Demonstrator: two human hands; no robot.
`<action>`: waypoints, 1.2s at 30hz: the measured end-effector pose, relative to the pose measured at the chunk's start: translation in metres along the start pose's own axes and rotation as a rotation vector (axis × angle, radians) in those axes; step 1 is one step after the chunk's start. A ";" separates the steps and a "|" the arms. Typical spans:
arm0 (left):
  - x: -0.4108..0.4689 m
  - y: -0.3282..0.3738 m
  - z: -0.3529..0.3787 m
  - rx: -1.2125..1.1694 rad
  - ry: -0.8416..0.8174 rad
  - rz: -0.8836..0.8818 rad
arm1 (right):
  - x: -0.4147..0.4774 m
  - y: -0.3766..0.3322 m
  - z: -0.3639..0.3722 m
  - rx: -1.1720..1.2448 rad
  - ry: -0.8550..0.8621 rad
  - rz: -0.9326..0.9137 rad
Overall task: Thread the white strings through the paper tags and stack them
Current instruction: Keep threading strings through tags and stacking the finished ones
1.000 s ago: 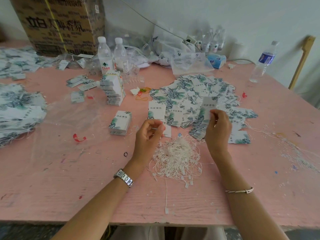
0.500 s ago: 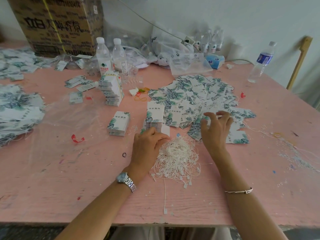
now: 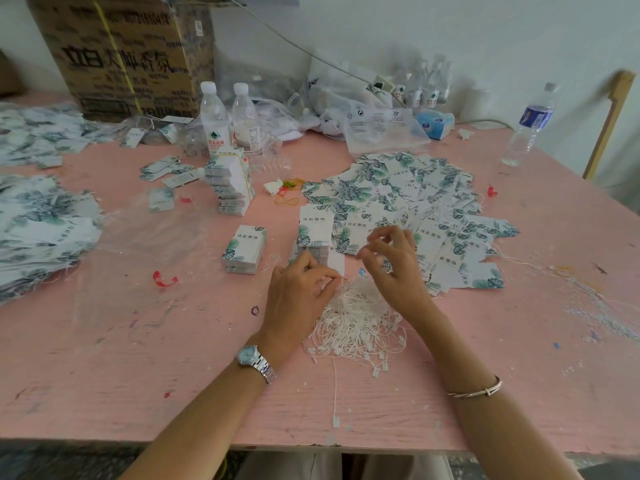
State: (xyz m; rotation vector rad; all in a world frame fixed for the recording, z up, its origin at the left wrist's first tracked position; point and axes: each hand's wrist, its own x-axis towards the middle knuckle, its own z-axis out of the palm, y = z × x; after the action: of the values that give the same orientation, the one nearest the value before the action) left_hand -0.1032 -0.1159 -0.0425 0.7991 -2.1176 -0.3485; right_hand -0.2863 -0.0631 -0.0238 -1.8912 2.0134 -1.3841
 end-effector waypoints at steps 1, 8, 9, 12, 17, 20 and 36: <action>0.001 0.001 -0.001 -0.014 0.043 0.007 | -0.001 -0.003 0.000 0.058 -0.059 0.010; 0.000 -0.001 -0.001 -0.052 0.235 0.041 | -0.002 -0.014 0.000 0.313 -0.306 0.059; 0.000 -0.002 -0.001 -0.056 0.239 0.046 | -0.002 -0.014 0.001 0.334 -0.315 0.054; -0.001 -0.002 0.001 -0.052 0.243 0.045 | -0.002 -0.011 -0.001 0.475 -0.308 0.115; 0.001 -0.001 -0.001 -0.099 0.320 -0.032 | 0.003 -0.010 -0.008 0.812 -0.237 0.251; 0.002 0.000 -0.002 -0.126 0.329 -0.050 | 0.006 -0.005 -0.011 0.860 -0.156 0.309; 0.002 -0.003 0.004 -0.223 0.172 -0.091 | 0.005 0.011 -0.018 0.293 0.544 0.483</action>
State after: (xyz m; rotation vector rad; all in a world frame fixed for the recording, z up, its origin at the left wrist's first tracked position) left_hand -0.1058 -0.1198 -0.0454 0.7670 -1.8492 -0.5344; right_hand -0.3066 -0.0590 -0.0168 -0.8860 2.1052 -2.0263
